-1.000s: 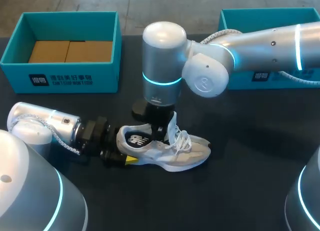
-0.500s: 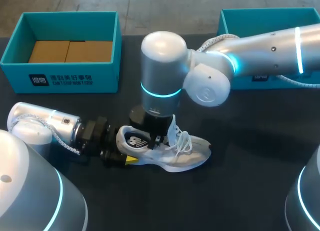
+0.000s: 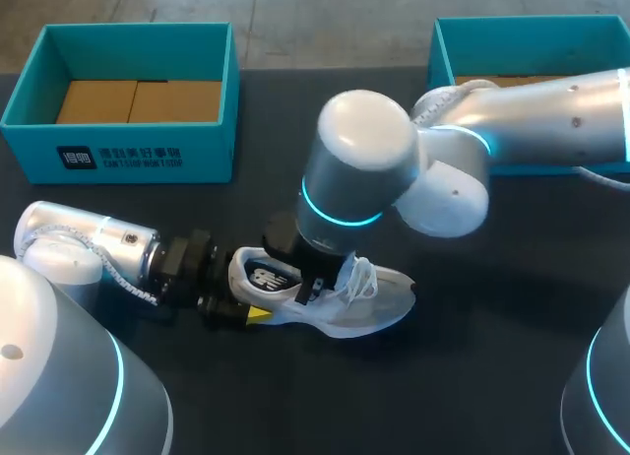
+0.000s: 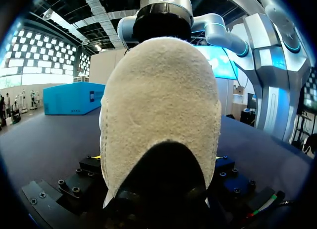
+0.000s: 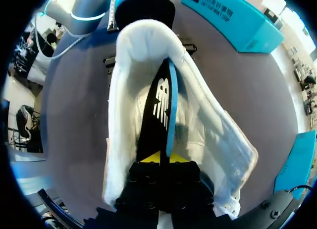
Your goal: Take the shoe out of the shoebox, open the shoe tongue, remove and reinsert the insole, then place the shoe into the shoebox
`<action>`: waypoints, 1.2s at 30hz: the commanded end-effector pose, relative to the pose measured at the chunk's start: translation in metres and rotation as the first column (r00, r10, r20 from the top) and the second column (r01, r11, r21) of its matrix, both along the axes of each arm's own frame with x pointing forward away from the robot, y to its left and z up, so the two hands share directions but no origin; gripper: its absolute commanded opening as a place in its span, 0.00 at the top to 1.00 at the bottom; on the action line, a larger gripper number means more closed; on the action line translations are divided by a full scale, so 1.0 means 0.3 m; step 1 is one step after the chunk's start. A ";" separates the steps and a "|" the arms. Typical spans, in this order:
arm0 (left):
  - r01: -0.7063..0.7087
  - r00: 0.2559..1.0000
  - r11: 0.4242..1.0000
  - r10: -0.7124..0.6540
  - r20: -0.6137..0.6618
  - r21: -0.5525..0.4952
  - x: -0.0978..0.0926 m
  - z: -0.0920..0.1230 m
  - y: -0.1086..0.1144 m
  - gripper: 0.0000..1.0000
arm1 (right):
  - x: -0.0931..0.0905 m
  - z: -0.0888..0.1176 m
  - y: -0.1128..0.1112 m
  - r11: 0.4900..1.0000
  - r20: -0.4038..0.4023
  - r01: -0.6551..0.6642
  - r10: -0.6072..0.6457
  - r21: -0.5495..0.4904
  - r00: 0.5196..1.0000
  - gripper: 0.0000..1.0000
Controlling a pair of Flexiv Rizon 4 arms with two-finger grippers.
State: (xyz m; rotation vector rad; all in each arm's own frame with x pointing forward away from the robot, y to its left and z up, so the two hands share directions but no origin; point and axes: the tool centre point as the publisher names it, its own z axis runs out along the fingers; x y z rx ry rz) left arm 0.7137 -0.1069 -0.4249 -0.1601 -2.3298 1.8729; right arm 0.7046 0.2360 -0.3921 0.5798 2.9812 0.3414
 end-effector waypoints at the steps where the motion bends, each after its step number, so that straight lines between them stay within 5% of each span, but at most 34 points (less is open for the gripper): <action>1: -0.002 1.000 1.000 0.002 0.000 0.000 0.006 -0.014 0.002 1.00 | -0.026 0.056 -0.042 0.997 0.060 -0.003 -0.002 0.077 0.998 1.00; 36: -0.002 1.000 1.000 0.002 0.000 0.000 0.006 -0.014 0.002 1.00 | -0.005 0.143 -0.092 0.967 0.209 -0.052 -0.001 0.248 0.978 1.00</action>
